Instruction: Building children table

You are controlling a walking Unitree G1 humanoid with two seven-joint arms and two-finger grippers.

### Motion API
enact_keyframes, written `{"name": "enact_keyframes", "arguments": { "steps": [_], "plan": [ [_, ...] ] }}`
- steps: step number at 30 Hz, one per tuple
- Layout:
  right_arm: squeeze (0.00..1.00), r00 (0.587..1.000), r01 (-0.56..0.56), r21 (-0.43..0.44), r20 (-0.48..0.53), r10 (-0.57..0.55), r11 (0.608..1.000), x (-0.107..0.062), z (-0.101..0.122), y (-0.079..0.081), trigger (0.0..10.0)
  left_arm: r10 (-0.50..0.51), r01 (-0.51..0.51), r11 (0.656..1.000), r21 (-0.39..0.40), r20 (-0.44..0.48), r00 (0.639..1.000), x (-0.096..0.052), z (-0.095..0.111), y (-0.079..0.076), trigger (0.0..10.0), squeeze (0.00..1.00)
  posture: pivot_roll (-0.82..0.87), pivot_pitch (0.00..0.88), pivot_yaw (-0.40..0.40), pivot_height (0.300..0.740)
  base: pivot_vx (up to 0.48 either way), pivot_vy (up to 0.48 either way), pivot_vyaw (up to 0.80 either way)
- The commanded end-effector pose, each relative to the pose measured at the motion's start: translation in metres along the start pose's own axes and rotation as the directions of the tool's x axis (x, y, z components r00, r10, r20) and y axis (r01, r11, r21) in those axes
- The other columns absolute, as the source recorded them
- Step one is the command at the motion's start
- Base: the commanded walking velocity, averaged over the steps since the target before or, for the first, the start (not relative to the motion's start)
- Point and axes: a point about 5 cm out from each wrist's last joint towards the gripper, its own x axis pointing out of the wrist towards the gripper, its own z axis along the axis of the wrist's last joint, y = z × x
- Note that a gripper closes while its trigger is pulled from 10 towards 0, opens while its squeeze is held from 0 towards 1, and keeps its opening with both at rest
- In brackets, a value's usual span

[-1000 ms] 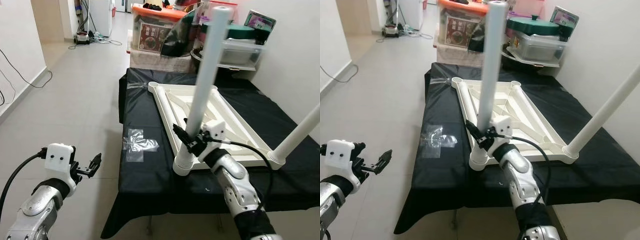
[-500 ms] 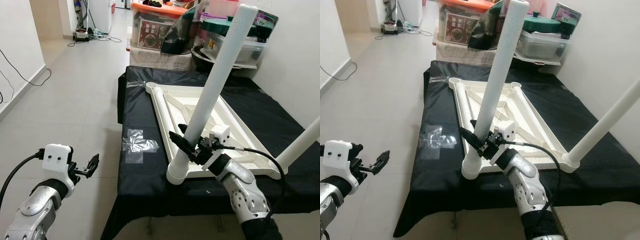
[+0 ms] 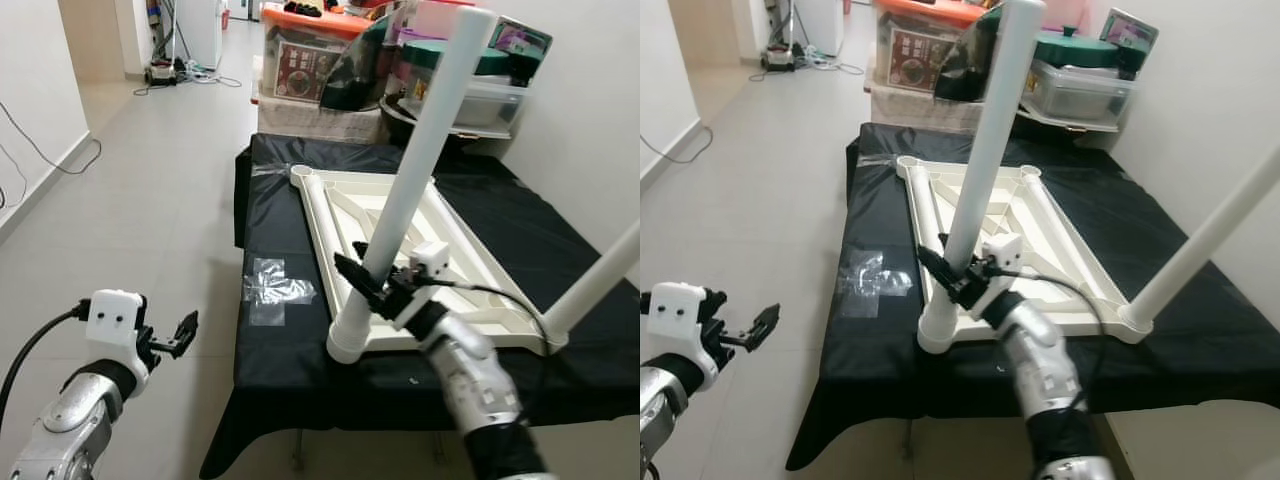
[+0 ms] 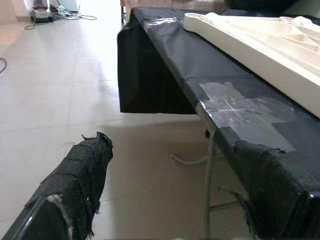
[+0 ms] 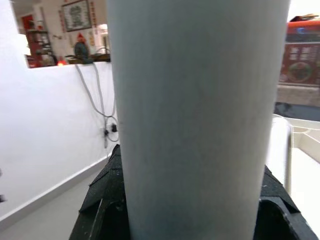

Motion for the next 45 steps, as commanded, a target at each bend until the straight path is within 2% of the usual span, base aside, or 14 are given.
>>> {"name": "enact_keyframes", "arguments": {
  "steps": [1,5,12,14,16,18,26,27,37,38,39,41,42,45],
  "plan": [
    [0.0,0.985,0.162,0.039,-0.057,-0.16,0.986,-0.011,-0.017,-0.013,0.0,-0.004,0.004,1.0,-0.007,-0.017,1.0,0.0,-0.005,-0.002,10.0,0.0,0.14,0.0,-0.154,0.74,0.0,0.0,0.0],
    [0.0,0.858,0.514,-0.043,-0.01,-0.514,0.857,-0.03,-0.022,-0.026,0.0,0.003,-0.003,1.0,-0.008,-0.02,1.0,-0.001,-0.008,-0.001,10.0,0.0,0.13,0.0,-0.139,0.74,0.0,0.0,0.0],
    [0.0,0.784,0.616,-0.113,-0.011,-0.621,0.78,-0.04,-0.025,-0.029,0.0,0.008,-0.008,1.0,-0.003,-0.026,1.0,0.0,-0.01,0.0,10.0,0.0,0.13,0.0,-0.132,0.74,0.0,0.0,0.0],
    [0.0,0.719,0.681,-0.176,-0.02,-0.694,0.711,-0.042,-0.024,-0.032,0.0,0.01,-0.01,1.0,0.0,-0.028,1.0,0.002,-0.01,0.002,10.0,0.0,0.11,0.0,-0.12,0.74,0.0,0.0,0.0],
    [0.0,0.577,0.797,-0.212,-0.012,-0.817,0.566,-0.038,-0.019,-0.036,0.0,0.025,-0.025,1.0,0.006,-0.031,0.999,0.008,-0.009,0.004,10.0,0.0,0.12,0.0,-0.123,0.74,0.0,0.0,0.0],
    [0.0,0.522,0.834,-0.207,-0.008,-0.853,0.512,-0.034,-0.017,-0.036,0.0,0.038,-0.038,0.999,0.008,-0.034,0.999,0.011,-0.009,0.005,10.0,0.0,0.12,0.0,-0.125,0.74,0.0,0.0,0.0],
    [0.0,0.477,0.866,-0.163,-0.016,-0.879,0.473,-0.026,-0.018,-0.031,0.0,0.077,-0.077,0.997,0.01,-0.045,0.996,0.013,-0.009,0.01,10.0,0.0,0.12,0.0,-0.121,0.74,0.0,0.0,0.0],
    [0.0,0.48,0.865,-0.155,-0.02,-0.877,0.477,-0.026,-0.018,-0.03,3.2,0.082,-0.081,0.997,0.011,-0.047,0.996,0.013,-0.01,0.011,10.0,0.0,0.12,0.0,-0.121,0.74,0.0,0.0,0.0],
    [0.0,0.454,0.88,-0.145,-0.029,-0.891,0.453,-0.03,-0.016,-0.027,3.3,0.082,-0.081,0.996,0.021,-0.055,0.995,0.018,-0.011,0.009,10.0,0.0,0.11,0.0,-0.109,0.74,0.0,0.0,0.0],
    [0.0,0.453,0.88,-0.143,-0.03,-0.891,0.452,-0.03,-0.016,-0.026,3.8,0.081,-0.08,0.997,0.022,-0.056,0.995,0.018,-0.012,0.009,10.0,0.0,0.11,0.0,-0.109,0.74,0.0,0.0,0.0],
    [0.0,0.45,0.881,-0.142,-0.035,-0.892,0.451,-0.03,-0.016,-0.026,8.1,0.08,-0.079,0.997,0.025,-0.057,0.995,0.019,-0.012,0.008,10.0,0.0,0.1,0.0,-0.106,0.74,0.0,0.0,0.0],
    [0.0,0.45,0.881,-0.142,-0.035,-0.892,0.451,-0.03,-0.016,-0.026,8.1,0.08,-0.079,0.997,0.025,-0.057,0.995,0.019,-0.012,0.008,10.0,0.0,0.1,0.0,-0.106,0.74,0.0,0.0,0.0],
    [0.0,0.452,0.88,-0.142,-0.042,-0.891,0.453,-0.03,-0.016,-0.025,10.0,0.079,-0.077,0.997,0.026,-0.059,0.995,0.019,-0.012,0.008,10.0,0.0,0.1,0.0,-0.106,0.74,0.0,0.0,0.0],
    [0.0,0.453,0.879,-0.142,-0.047,-0.89,0.455,-0.03,-0.016,-0.025,10.0,0.078,-0.076,0.997,0.028,-0.06,0.995,0.02,-0.011,0.008,10.0,0.0,0.1,0.0,-0.106,0.74,0.0,0.0,0.0]
  ]
}}
